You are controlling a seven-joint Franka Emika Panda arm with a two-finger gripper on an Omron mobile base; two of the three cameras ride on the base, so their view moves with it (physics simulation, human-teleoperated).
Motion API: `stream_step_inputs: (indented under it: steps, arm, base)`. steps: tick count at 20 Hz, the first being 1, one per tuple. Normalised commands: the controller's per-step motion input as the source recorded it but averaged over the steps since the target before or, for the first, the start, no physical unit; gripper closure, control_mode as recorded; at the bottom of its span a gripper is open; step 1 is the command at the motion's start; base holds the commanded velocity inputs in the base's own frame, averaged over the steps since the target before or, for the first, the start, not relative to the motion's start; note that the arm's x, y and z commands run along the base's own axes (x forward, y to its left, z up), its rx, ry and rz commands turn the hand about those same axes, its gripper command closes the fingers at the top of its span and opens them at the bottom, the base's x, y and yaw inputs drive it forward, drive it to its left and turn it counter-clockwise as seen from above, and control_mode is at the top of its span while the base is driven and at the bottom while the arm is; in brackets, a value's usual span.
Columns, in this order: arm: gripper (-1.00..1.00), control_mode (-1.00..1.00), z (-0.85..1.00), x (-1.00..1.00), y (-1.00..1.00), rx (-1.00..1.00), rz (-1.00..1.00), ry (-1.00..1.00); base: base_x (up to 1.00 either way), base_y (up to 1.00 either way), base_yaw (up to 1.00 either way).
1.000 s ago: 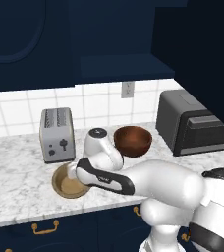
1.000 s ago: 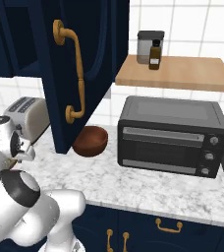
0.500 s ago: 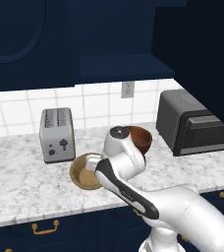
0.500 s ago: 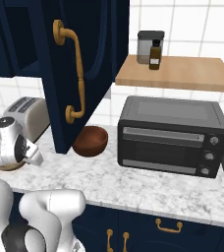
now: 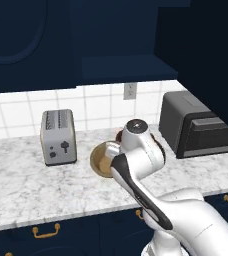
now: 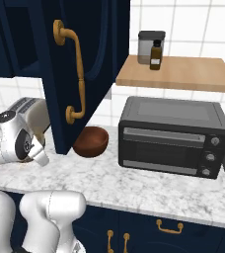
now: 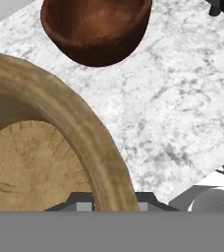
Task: Pick up the bowls on the counter and stack them on top of one another in the open cabinet. Place the smaller bowl on top of the larger bowl.
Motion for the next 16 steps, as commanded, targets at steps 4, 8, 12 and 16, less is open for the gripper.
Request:
stream_step_inputs:
  steps: [4, 8, 12, 16]
  arm:
    - [1.00, -1.00, 0.48, 0.00, -0.61, 0.00, -0.34, 0.02]
    - [1.00, -1.00, 0.31, 0.36, -0.52, 0.00, -0.24, 0.00]
    - [1.00, -1.00, 0.34, 0.49, -0.24, 0.00, -0.18, -0.04]
    - [1.00, -1.00, 0.09, 0.52, -0.05, 0.00, -0.14, -0.01]
  base:
    - [0.00, 0.00, 0.00]
    - [0.00, 0.00, 0.00]
    - [0.00, 0.00, 0.00]
    - [0.00, 0.00, 0.00]
